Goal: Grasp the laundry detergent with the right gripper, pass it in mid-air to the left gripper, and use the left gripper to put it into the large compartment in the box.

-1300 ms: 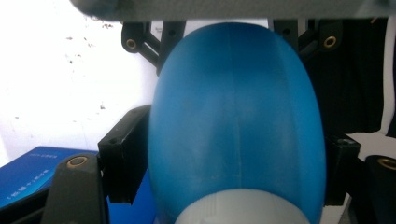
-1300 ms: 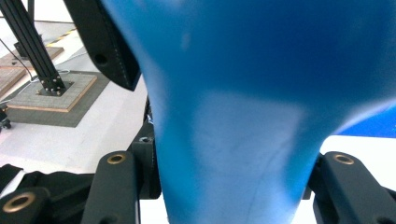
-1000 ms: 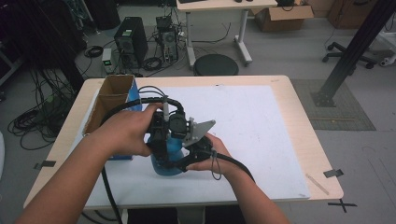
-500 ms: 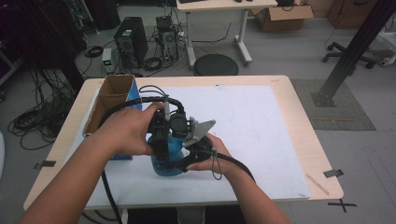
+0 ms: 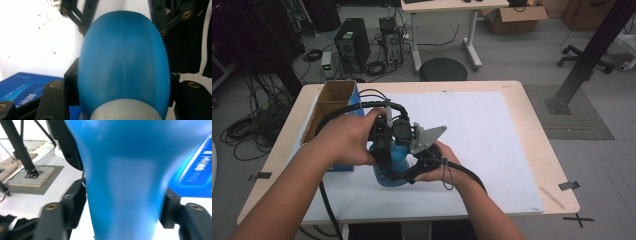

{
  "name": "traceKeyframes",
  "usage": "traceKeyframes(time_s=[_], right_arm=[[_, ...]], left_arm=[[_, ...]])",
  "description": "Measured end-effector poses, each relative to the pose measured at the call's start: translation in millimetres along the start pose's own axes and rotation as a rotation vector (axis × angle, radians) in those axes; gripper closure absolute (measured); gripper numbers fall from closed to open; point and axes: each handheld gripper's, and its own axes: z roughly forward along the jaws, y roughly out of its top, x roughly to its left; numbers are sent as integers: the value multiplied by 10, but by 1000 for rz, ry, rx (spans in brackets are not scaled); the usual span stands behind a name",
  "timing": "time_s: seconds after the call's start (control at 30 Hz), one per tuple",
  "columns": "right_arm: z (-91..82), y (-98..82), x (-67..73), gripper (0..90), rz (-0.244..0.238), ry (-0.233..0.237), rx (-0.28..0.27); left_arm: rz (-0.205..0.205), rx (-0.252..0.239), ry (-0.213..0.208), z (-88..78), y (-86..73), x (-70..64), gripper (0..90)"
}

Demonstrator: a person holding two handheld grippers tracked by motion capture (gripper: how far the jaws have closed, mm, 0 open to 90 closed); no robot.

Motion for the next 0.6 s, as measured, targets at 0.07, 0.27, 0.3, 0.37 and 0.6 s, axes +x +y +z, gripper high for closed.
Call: traceKeyframes(time_s=[0.07, 0.27, 0.3, 0.37, 0.6], right_arm=[[-27, -5, -20, 290, 23, 5, 1], [-64, -54, -71, 199, 51, -4, 16], [-69, -64, -77, 188, 57, -2, 17], [-80, -79, -88, 137, 64, -11, 10], [-242, -111, -132, 10, 127, -20, 31]], left_arm=[[-8, 6, -1, 8, -4, 12, 389], [-28, -4, -9, 13, -5, 23, 388], [-29, -6, -9, 10, -2, 32, 388], [-34, -9, -13, 1, 1, 42, 388], [-146, -13, -59, -76, -39, 157, 386]])
